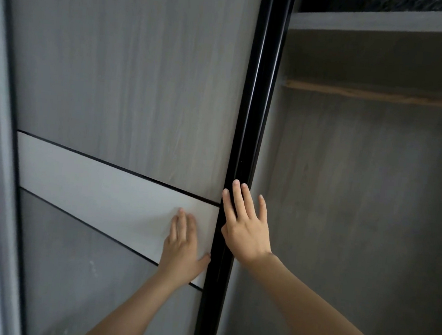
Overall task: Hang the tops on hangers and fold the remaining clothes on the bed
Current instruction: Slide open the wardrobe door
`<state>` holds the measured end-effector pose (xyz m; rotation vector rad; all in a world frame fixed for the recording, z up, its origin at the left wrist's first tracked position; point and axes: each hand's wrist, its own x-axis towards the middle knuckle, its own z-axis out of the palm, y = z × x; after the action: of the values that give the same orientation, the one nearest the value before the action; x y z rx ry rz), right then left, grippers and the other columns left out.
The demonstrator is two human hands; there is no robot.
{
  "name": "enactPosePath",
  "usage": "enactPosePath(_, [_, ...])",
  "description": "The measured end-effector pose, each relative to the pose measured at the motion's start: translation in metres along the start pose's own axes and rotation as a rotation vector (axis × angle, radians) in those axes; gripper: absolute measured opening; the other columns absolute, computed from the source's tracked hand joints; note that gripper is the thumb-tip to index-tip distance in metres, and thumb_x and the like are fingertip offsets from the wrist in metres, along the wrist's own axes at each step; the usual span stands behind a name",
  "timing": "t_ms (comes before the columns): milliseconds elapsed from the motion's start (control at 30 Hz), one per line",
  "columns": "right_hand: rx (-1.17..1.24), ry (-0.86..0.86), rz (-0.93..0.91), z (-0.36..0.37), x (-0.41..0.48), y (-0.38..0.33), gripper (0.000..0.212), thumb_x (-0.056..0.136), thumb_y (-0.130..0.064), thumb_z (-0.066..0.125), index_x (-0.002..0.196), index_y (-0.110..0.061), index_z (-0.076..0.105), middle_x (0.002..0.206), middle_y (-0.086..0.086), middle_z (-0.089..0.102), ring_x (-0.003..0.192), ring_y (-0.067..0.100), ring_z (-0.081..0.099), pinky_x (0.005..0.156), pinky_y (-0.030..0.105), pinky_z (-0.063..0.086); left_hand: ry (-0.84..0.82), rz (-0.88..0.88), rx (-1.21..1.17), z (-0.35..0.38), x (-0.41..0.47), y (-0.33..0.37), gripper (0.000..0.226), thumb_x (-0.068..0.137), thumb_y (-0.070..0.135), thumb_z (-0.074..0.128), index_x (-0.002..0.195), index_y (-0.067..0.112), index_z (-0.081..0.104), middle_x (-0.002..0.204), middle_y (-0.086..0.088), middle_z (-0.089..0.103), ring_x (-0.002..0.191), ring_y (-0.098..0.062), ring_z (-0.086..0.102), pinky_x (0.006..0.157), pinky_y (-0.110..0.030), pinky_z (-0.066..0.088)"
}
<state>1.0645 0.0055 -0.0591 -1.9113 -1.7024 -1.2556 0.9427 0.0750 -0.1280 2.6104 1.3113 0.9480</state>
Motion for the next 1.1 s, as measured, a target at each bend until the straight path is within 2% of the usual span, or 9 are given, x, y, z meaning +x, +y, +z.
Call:
enactPosePath(67, [-0.011, -0.018, -0.016, -0.003, 0.0, 0.002, 0.081, 0.051, -0.016, 0.077, 0.128, -0.007, 0.053, 0.136, 0.017, 0.051, 0.124, 0.031, 0.051, 0.092, 0.055, 0.045, -0.024, -0.025, -0.001, -0.004, -0.002, 0.003, 0.094, 0.09, 0.045, 0.05, 0.146, 0.004, -0.013, 0.152, -0.019, -0.024, 0.143, -0.035, -0.012, 0.114, -0.037, 0.018])
enactPosePath(167, [0.003, -0.029, -0.09, -0.011, 0.001, 0.011, 0.076, 0.052, -0.023, 0.079, 0.125, -0.011, 0.06, 0.135, 0.015, 0.052, 0.121, 0.035, 0.053, 0.087, 0.055, 0.048, -0.042, -0.08, 0.046, -0.017, -0.004, 0.009, 0.087, 0.091, 0.047, 0.048, 0.148, 0.003, -0.001, 0.155, -0.021, -0.013, 0.144, -0.035, -0.001, 0.113, -0.04, 0.018])
enactPosePath(233, [0.011, -0.029, -0.19, -0.016, -0.004, 0.025, 0.068, 0.061, -0.03, 0.065, 0.127, -0.018, 0.057, 0.136, 0.014, 0.052, 0.121, 0.035, 0.053, 0.086, 0.053, 0.051, 0.041, -0.091, 0.052, -0.026, -0.006, 0.008, 0.067, 0.088, 0.043, 0.043, 0.139, 0.0, 0.036, 0.15, -0.025, 0.024, 0.137, -0.042, 0.026, 0.106, -0.049, 0.032])
enactPosePath(267, [-0.014, -0.039, -0.224, -0.019, -0.009, 0.037, 0.068, 0.064, -0.033, 0.056, 0.131, -0.021, 0.052, 0.137, 0.013, 0.051, 0.122, 0.034, 0.053, 0.087, 0.052, 0.05, 0.109, -0.054, 0.024, -0.027, -0.008, 0.007, 0.059, 0.083, 0.04, 0.04, 0.123, -0.002, 0.056, 0.136, -0.027, 0.046, 0.125, -0.046, 0.042, 0.095, -0.054, 0.043])
enactPosePath(333, [-0.086, -0.059, -0.234, -0.025, -0.024, 0.066, 0.067, 0.069, -0.034, 0.041, 0.135, -0.025, 0.04, 0.138, 0.013, 0.05, 0.122, 0.033, 0.053, 0.089, 0.048, 0.049, 0.243, 0.066, -0.033, -0.026, -0.015, 0.01, 0.05, 0.078, 0.034, 0.038, 0.098, -0.001, 0.069, 0.112, -0.023, 0.063, 0.104, -0.044, 0.057, 0.075, -0.054, 0.05])
enactPosePath(467, [-0.256, -0.141, -0.068, -0.055, -0.071, 0.145, 0.068, 0.066, -0.029, 0.048, 0.133, -0.026, 0.038, 0.134, 0.017, 0.053, 0.118, 0.034, 0.056, 0.086, 0.045, 0.05, 0.414, 0.343, -0.211, -0.009, -0.021, 0.065, 0.04, 0.08, 0.027, 0.042, 0.096, 0.002, 0.07, 0.108, -0.017, 0.064, 0.101, -0.028, 0.048, 0.073, -0.045, 0.05])
enactPosePath(667, [-0.465, -0.344, 0.21, -0.133, -0.144, 0.225, 0.076, 0.047, -0.028, 0.086, 0.119, -0.018, 0.065, 0.125, 0.022, 0.058, 0.111, 0.037, 0.06, 0.08, 0.048, 0.052, 0.363, 0.502, -0.398, 0.026, -0.019, 0.158, 0.04, 0.078, 0.029, 0.041, 0.096, 0.006, 0.069, 0.106, -0.015, 0.065, 0.096, -0.023, 0.045, 0.07, -0.043, 0.051])
enactPosePath(967, [-0.702, -0.486, 0.311, -0.24, -0.235, 0.29, 0.059, 0.039, -0.031, 0.09, 0.094, -0.016, 0.074, 0.117, 0.02, 0.064, 0.106, 0.034, 0.063, 0.077, 0.049, 0.053, 0.15, 0.693, -0.471, 0.071, -0.043, 0.275, 0.044, 0.074, 0.036, 0.039, 0.092, 0.013, 0.073, 0.103, -0.01, 0.067, 0.089, -0.028, 0.06, 0.067, -0.04, 0.053])
enactPosePath(1100, [-0.779, -0.511, 0.368, -0.273, -0.249, 0.316, 0.05, 0.042, -0.031, 0.091, 0.086, -0.015, 0.075, 0.115, 0.019, 0.065, 0.106, 0.036, 0.063, 0.076, 0.051, 0.053, 0.23, 0.748, -0.539, 0.077, -0.046, 0.307, 0.041, 0.076, 0.033, 0.04, 0.092, 0.012, 0.072, 0.104, -0.01, 0.066, 0.096, -0.021, 0.047, 0.077, -0.035, 0.037])
